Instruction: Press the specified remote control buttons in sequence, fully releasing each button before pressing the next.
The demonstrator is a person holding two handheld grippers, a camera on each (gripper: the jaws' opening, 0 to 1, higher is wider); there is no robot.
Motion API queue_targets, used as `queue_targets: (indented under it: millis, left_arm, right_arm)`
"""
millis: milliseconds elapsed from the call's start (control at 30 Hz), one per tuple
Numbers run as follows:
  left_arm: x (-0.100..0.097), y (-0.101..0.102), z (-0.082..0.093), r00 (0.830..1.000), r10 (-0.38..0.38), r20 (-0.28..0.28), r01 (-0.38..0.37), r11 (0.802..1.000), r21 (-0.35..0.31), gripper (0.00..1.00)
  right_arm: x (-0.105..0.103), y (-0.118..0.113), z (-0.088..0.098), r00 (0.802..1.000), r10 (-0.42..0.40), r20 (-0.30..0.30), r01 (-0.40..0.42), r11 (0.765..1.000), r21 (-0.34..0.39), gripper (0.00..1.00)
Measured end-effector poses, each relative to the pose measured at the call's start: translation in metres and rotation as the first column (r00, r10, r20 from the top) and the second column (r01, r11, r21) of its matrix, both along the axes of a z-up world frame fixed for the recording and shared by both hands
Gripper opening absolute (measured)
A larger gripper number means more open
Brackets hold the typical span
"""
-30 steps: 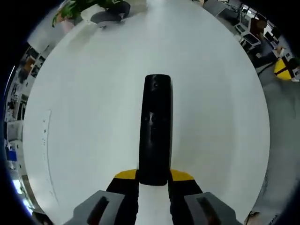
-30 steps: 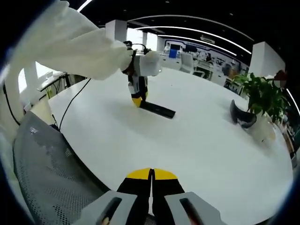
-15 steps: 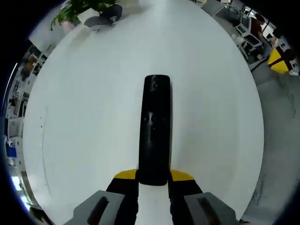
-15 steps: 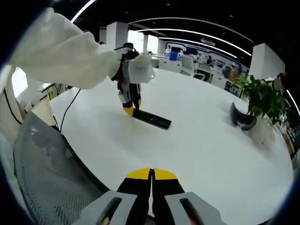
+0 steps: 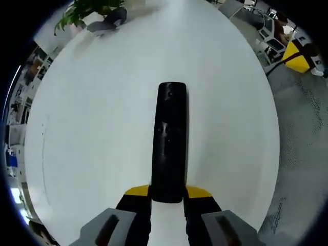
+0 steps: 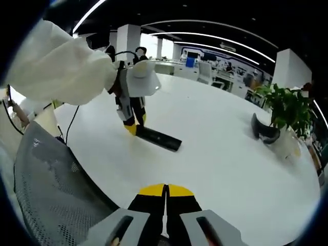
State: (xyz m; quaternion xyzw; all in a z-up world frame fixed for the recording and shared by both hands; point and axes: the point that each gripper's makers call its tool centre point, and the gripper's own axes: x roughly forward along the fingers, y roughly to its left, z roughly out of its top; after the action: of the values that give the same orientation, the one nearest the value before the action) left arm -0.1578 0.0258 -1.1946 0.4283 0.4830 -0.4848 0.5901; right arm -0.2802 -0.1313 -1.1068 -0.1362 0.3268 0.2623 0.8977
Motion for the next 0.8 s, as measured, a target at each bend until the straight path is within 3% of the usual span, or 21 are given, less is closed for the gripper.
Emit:
queue_targets:
  millis: [800]
  left_arm:
    - [-0.068,-0.006,-0.001,1.0,0.009,-0.007,-0.009,1.0,0.009,0.23]
  right_arm:
    - [0.001,0.001,-0.004,1.0,0.015,-0.013,-0.015,1.0,-0.009,0.0]
